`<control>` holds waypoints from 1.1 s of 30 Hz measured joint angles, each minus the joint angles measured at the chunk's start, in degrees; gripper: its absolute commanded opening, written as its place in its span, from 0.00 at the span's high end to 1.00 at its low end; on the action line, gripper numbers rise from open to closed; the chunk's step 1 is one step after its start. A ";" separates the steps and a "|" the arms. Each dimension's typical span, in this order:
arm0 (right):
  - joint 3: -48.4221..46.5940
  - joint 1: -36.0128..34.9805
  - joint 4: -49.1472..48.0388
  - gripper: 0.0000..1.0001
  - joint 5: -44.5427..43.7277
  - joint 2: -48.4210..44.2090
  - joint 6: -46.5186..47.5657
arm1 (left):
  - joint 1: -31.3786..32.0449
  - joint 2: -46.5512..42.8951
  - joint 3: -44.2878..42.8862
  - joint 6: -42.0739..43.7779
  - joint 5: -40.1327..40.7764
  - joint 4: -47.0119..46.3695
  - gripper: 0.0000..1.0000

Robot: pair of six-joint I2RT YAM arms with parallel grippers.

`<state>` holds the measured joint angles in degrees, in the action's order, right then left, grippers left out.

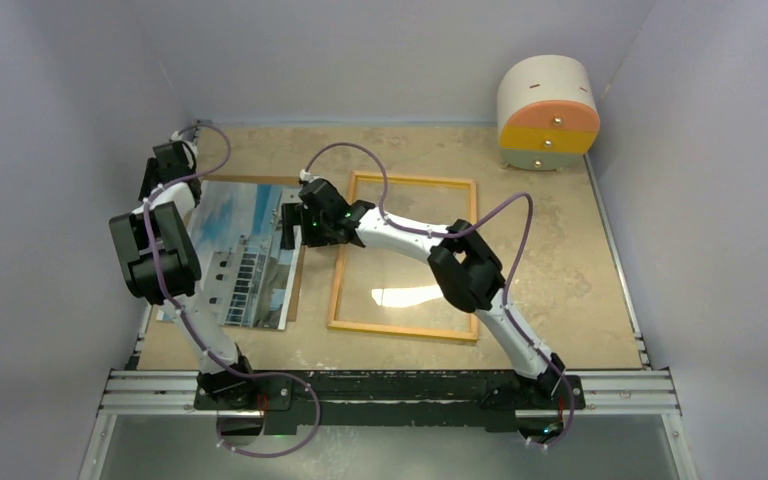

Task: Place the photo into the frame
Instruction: Move the photo frame item to the center of the board.

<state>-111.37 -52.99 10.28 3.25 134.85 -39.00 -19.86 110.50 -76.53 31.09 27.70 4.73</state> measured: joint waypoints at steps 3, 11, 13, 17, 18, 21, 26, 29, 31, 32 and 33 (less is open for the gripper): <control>-0.55 0.02 0.92 0.11 -1.18 1.60 -0.70 | 0.11 3.06 2.21 1.05 3.52 -5.81 0.43; -0.55 0.61 2.78 0.10 -2.32 1.88 -2.43 | 0.11 7.91 3.02 0.04 5.01 -7.50 0.39; -0.50 0.83 2.73 0.09 -2.29 1.88 -2.82 | 0.11 7.91 3.02 -0.57 4.00 -6.62 0.39; 0.13 1.81 1.92 0.09 -2.29 1.88 -3.93 | 0.20 7.89 2.73 -1.77 2.32 -5.25 0.38; 0.24 2.12 1.57 0.09 -2.27 1.88 -4.11 | 0.26 7.89 2.71 -1.99 2.03 -5.05 0.38; 0.42 3.06 0.98 0.09 -2.27 1.88 -4.55 | 0.26 7.65 2.67 -2.27 0.96 -4.59 0.38; 0.79 4.39 -0.07 0.09 -2.25 1.90 -5.73 | 0.70 6.88 2.67 -3.13 -1.99 -3.34 0.38; 0.83 5.14 -0.92 0.09 -2.25 2.16 -6.69 | 1.22 6.49 2.80 -3.43 -3.26 -2.80 0.38; 0.66 5.64 -1.81 0.09 -2.14 2.54 -7.34 | 1.62 6.05 3.04 -3.58 -4.39 -2.25 0.38; 0.28 5.90 -2.19 0.09 -2.05 2.84 -7.65 | 1.79 5.90 3.15 -3.65 -4.87 -2.05 0.38; -0.22 6.14 -2.47 0.09 -2.03 3.28 -8.02 | 1.88 5.79 3.17 -3.72 -5.29 -1.84 0.38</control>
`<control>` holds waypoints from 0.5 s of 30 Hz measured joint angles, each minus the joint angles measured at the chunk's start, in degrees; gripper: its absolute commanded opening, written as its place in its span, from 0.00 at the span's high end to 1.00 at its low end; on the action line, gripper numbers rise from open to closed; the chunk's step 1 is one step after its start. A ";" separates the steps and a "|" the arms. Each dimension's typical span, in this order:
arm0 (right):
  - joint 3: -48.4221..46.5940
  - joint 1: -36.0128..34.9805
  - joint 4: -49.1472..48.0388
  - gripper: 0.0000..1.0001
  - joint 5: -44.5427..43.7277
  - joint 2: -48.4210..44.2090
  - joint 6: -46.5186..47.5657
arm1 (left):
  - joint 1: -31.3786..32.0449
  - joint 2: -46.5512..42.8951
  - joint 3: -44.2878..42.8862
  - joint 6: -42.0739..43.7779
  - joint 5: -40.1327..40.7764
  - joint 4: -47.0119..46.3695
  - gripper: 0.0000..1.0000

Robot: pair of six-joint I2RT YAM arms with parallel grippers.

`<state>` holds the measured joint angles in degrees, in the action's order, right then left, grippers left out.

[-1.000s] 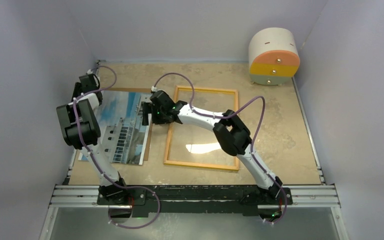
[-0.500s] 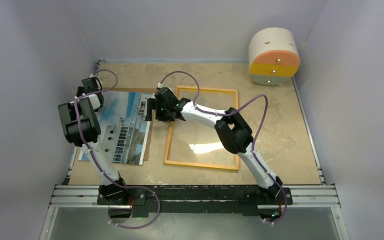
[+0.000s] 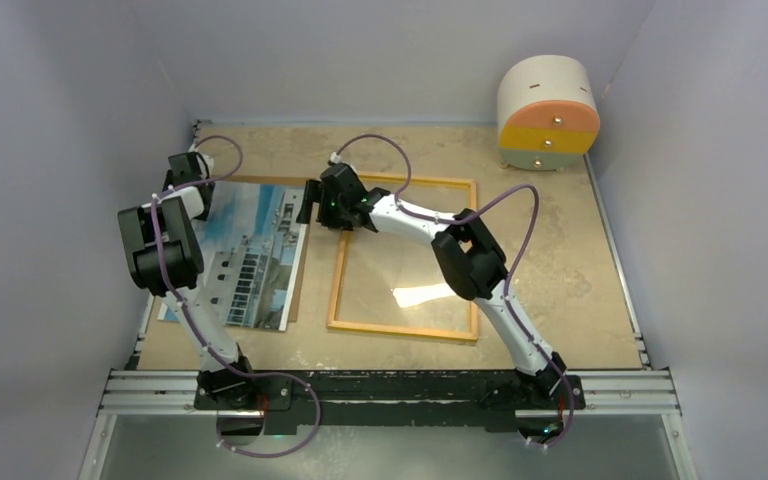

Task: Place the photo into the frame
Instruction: Move the photo frame item to the center of the board.

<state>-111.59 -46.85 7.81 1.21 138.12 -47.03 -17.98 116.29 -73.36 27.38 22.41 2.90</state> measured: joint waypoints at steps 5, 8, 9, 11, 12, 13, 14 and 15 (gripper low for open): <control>-3.04 1.18 -2.21 0.10 0.74 2.64 -1.88 | 0.04 -1.16 0.48 -0.83 -3.52 1.57 0.37; -3.61 1.86 -3.26 0.10 1.49 3.28 -3.17 | 0.04 -2.27 0.48 -1.22 -7.17 4.20 0.36; -3.58 2.01 -3.45 0.10 1.55 3.30 -3.45 | 0.04 -2.60 0.42 -1.29 -8.39 5.18 0.36; -3.58 2.25 -3.63 0.10 1.55 3.32 -3.98 | 0.00 -3.02 -0.24 -1.36 -10.64 7.61 0.35; -3.54 2.29 -3.69 0.11 1.55 3.32 -4.17 | 0.00 -3.06 -0.63 -1.40 -11.50 8.70 0.35; -3.45 2.29 -3.78 0.11 1.51 3.32 -4.39 | -0.04 -3.06 -1.18 -1.42 -12.07 9.88 0.34; -3.39 2.29 -3.82 0.11 1.51 3.32 -4.48 | -0.20 -3.06 -1.81 -1.44 -12.46 10.91 0.34; -3.26 2.29 -3.98 0.11 1.57 3.32 -4.68 | -0.37 -3.06 -2.38 -1.53 -12.90 11.89 0.33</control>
<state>-114.85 -44.56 3.84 2.79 141.45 -51.70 -18.35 113.23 -75.75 25.85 9.52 14.79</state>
